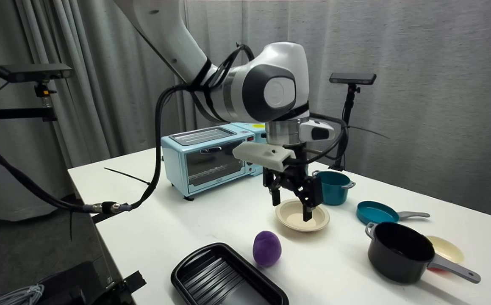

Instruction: Pick the purple object on the plate and put it on the table

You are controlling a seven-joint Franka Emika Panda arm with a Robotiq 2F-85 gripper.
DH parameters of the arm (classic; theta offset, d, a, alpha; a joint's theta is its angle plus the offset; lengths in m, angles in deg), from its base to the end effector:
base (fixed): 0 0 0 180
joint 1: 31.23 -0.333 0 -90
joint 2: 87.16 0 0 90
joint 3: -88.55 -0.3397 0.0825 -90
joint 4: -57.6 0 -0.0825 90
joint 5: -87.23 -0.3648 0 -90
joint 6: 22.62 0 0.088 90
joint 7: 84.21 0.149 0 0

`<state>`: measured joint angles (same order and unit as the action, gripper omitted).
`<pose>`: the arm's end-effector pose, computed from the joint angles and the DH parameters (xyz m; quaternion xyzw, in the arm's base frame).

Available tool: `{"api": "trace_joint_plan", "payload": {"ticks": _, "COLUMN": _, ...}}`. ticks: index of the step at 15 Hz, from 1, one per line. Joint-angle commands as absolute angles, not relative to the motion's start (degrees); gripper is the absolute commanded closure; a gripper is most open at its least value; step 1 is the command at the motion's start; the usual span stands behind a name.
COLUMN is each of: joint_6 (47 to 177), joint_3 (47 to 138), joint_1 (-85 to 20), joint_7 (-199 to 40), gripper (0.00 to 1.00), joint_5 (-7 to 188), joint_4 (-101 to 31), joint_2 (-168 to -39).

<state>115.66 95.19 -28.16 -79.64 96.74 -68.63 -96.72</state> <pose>0.5373 -0.0972 0.3063 0.9956 -0.0626 0.0187 0.0670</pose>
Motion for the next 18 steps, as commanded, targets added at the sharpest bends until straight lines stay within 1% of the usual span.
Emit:
{"api": "trace_joint_plan", "payload": {"ticks": 1, "joint_6": 114.65, "joint_3": 94.94, "joint_1": -27.67, "joint_7": -79.66, "gripper": 0.0, "joint_5": 96.77, "joint_4": -68.38, "joint_2": -95.88}}
{"api": "trace_joint_plan", "payload": {"ticks": 18, "joint_6": 113.29, "joint_3": 95.06, "joint_1": -27.35, "joint_7": -79.66, "gripper": 0.0, "joint_5": 96.77, "joint_4": -68.38, "joint_2": -94.6}}
